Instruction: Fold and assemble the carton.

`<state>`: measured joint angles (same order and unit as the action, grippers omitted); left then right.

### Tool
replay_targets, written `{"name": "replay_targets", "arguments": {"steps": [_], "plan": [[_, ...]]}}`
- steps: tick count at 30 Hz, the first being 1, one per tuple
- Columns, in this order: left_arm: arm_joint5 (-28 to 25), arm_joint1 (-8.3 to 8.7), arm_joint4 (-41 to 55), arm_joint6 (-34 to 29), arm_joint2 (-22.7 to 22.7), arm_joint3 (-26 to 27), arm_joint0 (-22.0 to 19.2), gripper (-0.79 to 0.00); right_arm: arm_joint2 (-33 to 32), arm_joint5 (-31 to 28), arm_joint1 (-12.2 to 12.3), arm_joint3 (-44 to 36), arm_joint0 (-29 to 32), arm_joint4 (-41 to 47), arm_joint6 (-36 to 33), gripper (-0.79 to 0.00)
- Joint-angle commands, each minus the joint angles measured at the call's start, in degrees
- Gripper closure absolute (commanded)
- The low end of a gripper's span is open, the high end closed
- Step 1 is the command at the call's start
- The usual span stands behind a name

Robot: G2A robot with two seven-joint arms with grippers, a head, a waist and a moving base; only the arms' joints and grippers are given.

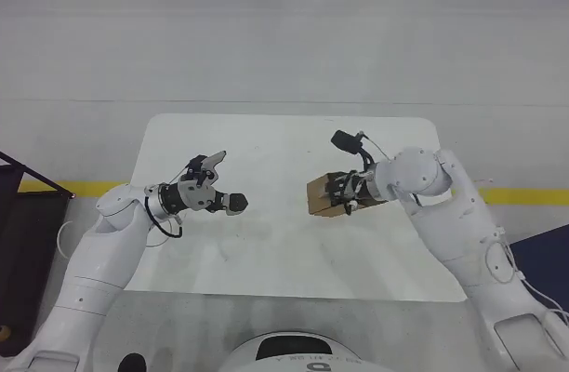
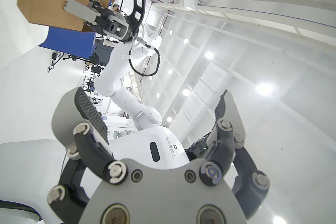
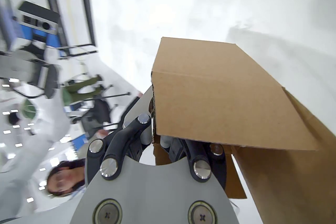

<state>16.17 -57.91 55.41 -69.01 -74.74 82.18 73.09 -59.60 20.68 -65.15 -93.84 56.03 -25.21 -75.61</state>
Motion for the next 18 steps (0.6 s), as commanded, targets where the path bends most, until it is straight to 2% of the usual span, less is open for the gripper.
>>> {"name": "replay_targets", "arguments": {"steps": [1,4,11,12,13,14,15,18], "plan": [[0.00,0.00,0.00,0.00,0.00,0.00,0.00,-0.785,1.65,-0.95,0.12,-1.08,-1.20,-5.63,-2.69,0.000],[0.00,0.00,0.00,0.00,0.00,0.00,0.00,-0.785,5.46,-3.56,-0.41,0.04,-3.71,-7.14,-4.99,0.000],[0.00,0.00,0.00,0.00,0.00,0.00,0.00,-0.785,14.96,-6.39,-3.36,8.11,-9.50,-6.62,-2.84,-0.012],[0.00,0.00,0.00,0.00,0.00,0.00,0.00,-0.785,15.95,-6.75,-3.69,9.28,-10.19,-6.86,-2.81,-0.234],[0.00,0.00,0.00,0.00,0.00,0.00,0.00,-0.785,16.88,-6.87,-3.97,10.35,-10.80,-7.40,-2.93,-0.416],[0.00,0.00,0.00,0.00,0.00,0.00,0.00,-0.785,17.69,-6.82,-4.21,11.13,-11.35,-8.14,-3.00,-0.751],[0.00,0.00,0.00,0.00,0.00,0.00,0.00,-0.785,18.31,-6.75,-4.41,11.64,-11.78,-8.73,-3.07,-0.785],[0.00,0.00,0.00,0.00,0.00,0.00,0.00,-0.785,19.18,-6.96,-4.69,12.06,-12.37,-9.53,-3.67,-0.785]]}}
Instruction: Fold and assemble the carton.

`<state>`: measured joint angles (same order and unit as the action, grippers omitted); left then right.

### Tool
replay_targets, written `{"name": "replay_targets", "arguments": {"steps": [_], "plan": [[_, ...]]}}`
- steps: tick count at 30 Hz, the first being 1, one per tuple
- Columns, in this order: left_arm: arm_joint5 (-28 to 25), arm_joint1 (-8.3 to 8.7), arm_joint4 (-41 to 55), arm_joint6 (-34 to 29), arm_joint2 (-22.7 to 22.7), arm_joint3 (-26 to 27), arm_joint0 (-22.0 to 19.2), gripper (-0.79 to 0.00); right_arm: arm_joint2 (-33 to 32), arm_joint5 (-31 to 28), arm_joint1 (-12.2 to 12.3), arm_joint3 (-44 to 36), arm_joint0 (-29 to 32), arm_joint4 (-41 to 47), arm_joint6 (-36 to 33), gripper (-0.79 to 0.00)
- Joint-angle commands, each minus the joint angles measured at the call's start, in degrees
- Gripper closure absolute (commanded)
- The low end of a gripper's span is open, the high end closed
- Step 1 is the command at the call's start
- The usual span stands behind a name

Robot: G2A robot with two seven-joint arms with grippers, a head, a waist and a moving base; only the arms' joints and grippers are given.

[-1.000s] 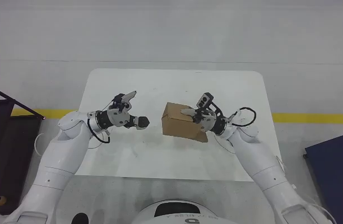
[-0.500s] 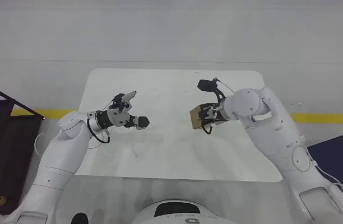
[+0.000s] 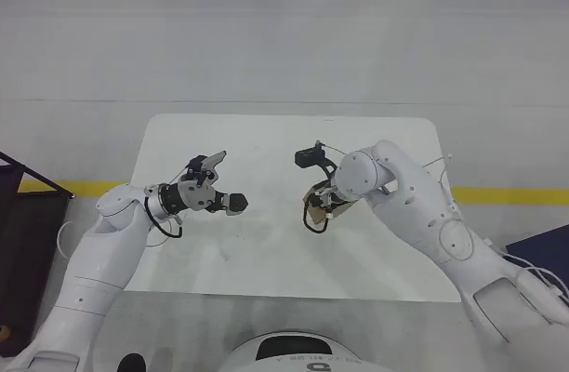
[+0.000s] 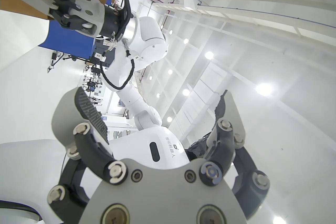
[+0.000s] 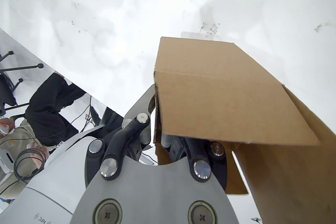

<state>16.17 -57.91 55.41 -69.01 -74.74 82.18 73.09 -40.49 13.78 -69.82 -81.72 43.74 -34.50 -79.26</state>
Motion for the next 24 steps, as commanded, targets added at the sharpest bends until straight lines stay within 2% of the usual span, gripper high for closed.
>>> {"name": "replay_targets", "arguments": {"steps": [1,5,9,13,16,20,24], "plan": [[0.00,0.00,0.00,0.00,0.00,0.00,0.00,-0.785,0.13,-0.15,-0.01,-0.20,-0.09,-0.70,0.04,-0.785],[0.00,0.00,0.00,0.00,0.00,0.00,0.00,-0.785,-1.09,-0.12,0.51,-2.81,0.62,-2.80,1.02,-0.785],[0.00,0.00,0.00,0.00,0.00,0.00,0.00,-0.785,-9.03,0.49,2.18,-11.63,4.49,1.21,4.89,-0.785],[0.00,0.00,0.00,0.00,0.00,0.00,0.00,-0.785,-22.90,-1.32,4.84,-23.74,14.73,8.06,9.65,-0.785],[0.00,0.00,0.00,0.00,0.00,0.00,0.00,-0.785,-33.00,-5.29,6.21,-29.89,24.37,14.73,14.48,-0.785],[0.00,0.00,0.00,0.00,0.00,0.00,0.00,-0.785,-42.66,-11.54,7.06,-31.13,35.08,22.93,20.44,-0.785],[0.00,0.00,0.00,0.00,0.00,0.00,0.00,-0.785,-44.73,-13.88,7.47,-28.84,41.29,23.01,22.01,-0.785]]}}
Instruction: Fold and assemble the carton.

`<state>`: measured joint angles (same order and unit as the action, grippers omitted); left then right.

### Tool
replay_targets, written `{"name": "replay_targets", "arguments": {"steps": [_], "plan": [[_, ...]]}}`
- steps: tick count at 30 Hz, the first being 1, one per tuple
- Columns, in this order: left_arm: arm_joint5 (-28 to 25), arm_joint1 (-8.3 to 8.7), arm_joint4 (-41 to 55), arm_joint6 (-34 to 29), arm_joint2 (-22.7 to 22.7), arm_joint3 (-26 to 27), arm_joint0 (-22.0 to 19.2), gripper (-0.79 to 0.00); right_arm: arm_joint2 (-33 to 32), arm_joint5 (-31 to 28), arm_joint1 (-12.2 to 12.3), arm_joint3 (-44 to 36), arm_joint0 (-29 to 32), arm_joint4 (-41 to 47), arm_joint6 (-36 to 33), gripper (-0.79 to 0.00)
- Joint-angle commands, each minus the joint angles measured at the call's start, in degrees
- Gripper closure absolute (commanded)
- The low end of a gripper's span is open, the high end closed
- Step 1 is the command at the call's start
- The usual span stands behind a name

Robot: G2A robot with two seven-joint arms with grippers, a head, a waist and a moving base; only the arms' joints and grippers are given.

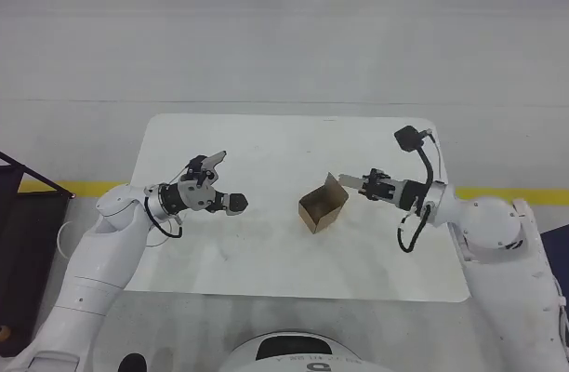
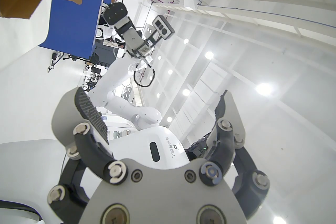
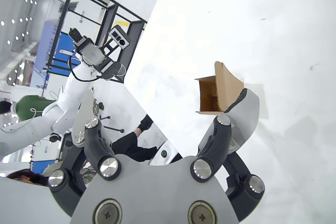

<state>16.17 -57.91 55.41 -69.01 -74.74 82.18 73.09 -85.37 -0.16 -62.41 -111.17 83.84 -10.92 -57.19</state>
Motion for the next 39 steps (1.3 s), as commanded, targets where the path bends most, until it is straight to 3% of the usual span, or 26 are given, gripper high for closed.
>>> {"name": "replay_targets", "arguments": {"steps": [1,6,9,16,17,20,21,22,29,33,39], "plan": [[0.00,0.00,0.00,0.00,0.00,0.00,0.00,-0.785,0.55,0.49,0.14,1.25,2.18,-1.22,-0.51,-0.785],[0.00,0.00,0.00,0.00,0.00,0.00,0.00,-0.785,6.46,3.91,0.13,6.32,2.35,-5.85,-3.74,-0.785],[0.00,0.00,0.00,0.00,0.00,0.00,0.00,-0.785,10.34,3.91,-0.33,8.95,1.76,-4.31,-2.97,-0.785],[0.00,0.00,0.00,0.00,0.00,0.00,0.00,-0.785,15.66,3.69,-2.37,19.69,-3.95,3.63,10.44,-0.785],[0.00,0.00,0.00,0.00,0.00,0.00,0.00,-0.785,16.08,3.89,-2.67,21.51,-5.13,4.56,12.28,-0.754],[0.00,0.00,0.00,0.00,0.00,0.00,0.00,-0.785,17.74,5.18,-3.26,25.90,-8.52,3.48,15.77,-0.453],[0.00,0.00,0.00,0.00,0.00,0.00,0.00,-0.785,18.01,5.47,-3.40,27.18,-9.55,3.38,16.52,-0.394],[0.00,0.00,0.00,0.00,0.00,0.00,0.00,-0.785,18.08,5.65,-3.53,28.37,-10.50,3.64,17.06,-0.385],[0.00,0.00,0.00,0.00,0.00,0.00,0.00,-0.785,16.14,5.29,-3.71,32.09,-14.79,5.08,19.84,-0.391],[0.00,0.00,0.00,0.00,0.00,0.00,0.00,-0.785,15.41,4.90,-3.48,30.32,-14.94,4.58,18.85,-0.557],[0.00,0.00,0.00,0.00,0.00,0.00,0.00,-0.785,14.29,4.77,-2.97,26.90,-11.82,3.63,18.26,-0.566]]}}
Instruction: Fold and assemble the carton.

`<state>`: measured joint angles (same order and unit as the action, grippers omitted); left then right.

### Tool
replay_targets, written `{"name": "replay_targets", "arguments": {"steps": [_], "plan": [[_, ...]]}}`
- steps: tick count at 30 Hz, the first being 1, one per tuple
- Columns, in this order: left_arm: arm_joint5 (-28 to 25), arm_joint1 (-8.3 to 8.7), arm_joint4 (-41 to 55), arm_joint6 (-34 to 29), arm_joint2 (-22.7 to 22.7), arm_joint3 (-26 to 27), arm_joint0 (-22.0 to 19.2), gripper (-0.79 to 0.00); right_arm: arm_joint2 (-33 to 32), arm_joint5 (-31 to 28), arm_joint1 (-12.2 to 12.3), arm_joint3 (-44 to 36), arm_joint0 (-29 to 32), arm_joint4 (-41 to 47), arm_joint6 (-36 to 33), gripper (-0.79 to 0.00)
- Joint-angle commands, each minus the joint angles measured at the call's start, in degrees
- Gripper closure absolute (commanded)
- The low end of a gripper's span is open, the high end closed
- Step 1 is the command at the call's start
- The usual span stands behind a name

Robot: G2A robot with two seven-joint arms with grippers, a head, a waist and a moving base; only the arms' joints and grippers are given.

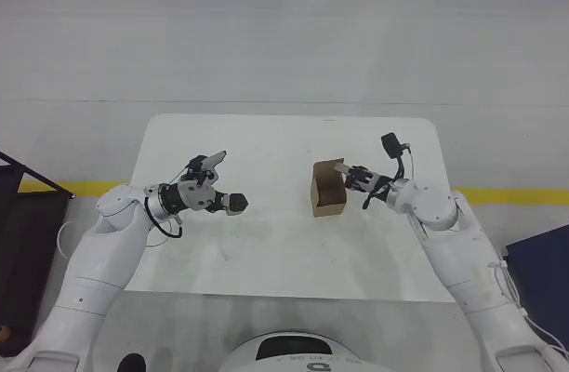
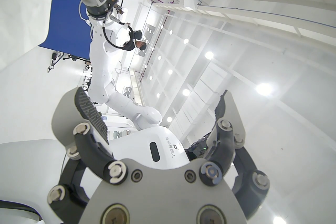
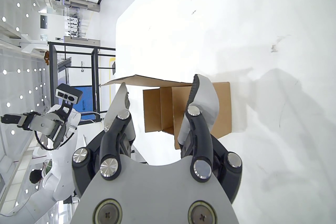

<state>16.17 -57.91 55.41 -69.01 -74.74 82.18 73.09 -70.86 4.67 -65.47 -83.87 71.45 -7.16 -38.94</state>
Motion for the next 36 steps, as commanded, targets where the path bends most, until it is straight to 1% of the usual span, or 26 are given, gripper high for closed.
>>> {"name": "replay_targets", "arguments": {"steps": [1,4,6,8,9,10,22,23,24,29,30,31,32,34,35,36], "plan": [[0.00,0.00,0.00,0.00,0.00,0.00,0.00,-0.785,-0.62,-0.15,0.20,-0.82,1.29,-0.13,-0.02,-0.560],[0.00,0.00,0.00,0.00,0.00,0.00,0.00,-0.785,-2.53,-1.01,0.53,-2.14,3.88,1.38,0.41,-0.573],[0.00,0.00,0.00,0.00,0.00,0.00,0.00,-0.785,-4.34,-2.84,0.74,-3.37,5.93,4.47,0.13,-0.570],[0.00,0.00,0.00,0.00,0.00,0.00,0.00,-0.785,-6.38,-5.26,0.94,-4.83,8.04,8.49,-0.75,-0.600],[0.00,0.00,0.00,0.00,0.00,0.00,0.00,-0.785,-7.52,-6.28,1.04,-5.52,9.04,10.38,-0.84,-0.677],[0.00,0.00,0.00,0.00,0.00,0.00,0.00,-0.785,-8.55,-6.78,1.12,-6.20,10.02,12.04,-0.65,-0.785],[0.00,0.00,0.00,0.00,0.00,0.00,0.00,-0.785,-8.35,-6.31,1.10,-5.67,10.12,12.24,-0.81,-0.785],[0.00,0.00,0.00,0.00,0.00,0.00,0.00,-0.785,-7.51,-5.26,0.96,-3.77,9.41,12.94,-1.30,-0.785],[0.00,0.00,0.00,0.00,0.00,0.00,0.00,-0.785,-6.73,-4.80,0.83,-1.59,8.24,11.57,-0.06,-0.785],[0.00,0.00,0.00,0.00,0.00,0.00,0.00,-0.785,-3.62,-5.82,0.03,8.35,4.21,13.39,0.07,-0.785],[0.00,0.00,0.00,0.00,0.00,0.00,0.00,-0.785,-3.23,-6.00,-0.03,9.74,3.62,13.10,-0.05,-0.767],[0.00,0.00,0.00,0.00,0.00,0.00,0.00,-0.785,-2.83,-6.22,-0.10,10.81,3.11,12.70,0.00,-0.686],[0.00,0.00,0.00,0.00,0.00,0.00,0.00,-0.785,-2.52,-6.57,-0.17,11.61,2.72,12.74,-0.08,-0.637],[0.00,0.00,0.00,0.00,0.00,0.00,0.00,-0.785,-2.18,-7.11,-0.27,12.74,2.12,12.86,-0.20,-0.591],[0.00,0.00,0.00,0.00,0.00,0.00,0.00,-0.785,-2.05,-7.34,-0.28,13.00,1.94,12.85,-0.46,-0.533],[0.00,0.00,0.00,0.00,0.00,0.00,0.00,-0.785,-1.94,-7.48,-0.29,13.09,1.80,12.73,-0.68,-0.508]]}}
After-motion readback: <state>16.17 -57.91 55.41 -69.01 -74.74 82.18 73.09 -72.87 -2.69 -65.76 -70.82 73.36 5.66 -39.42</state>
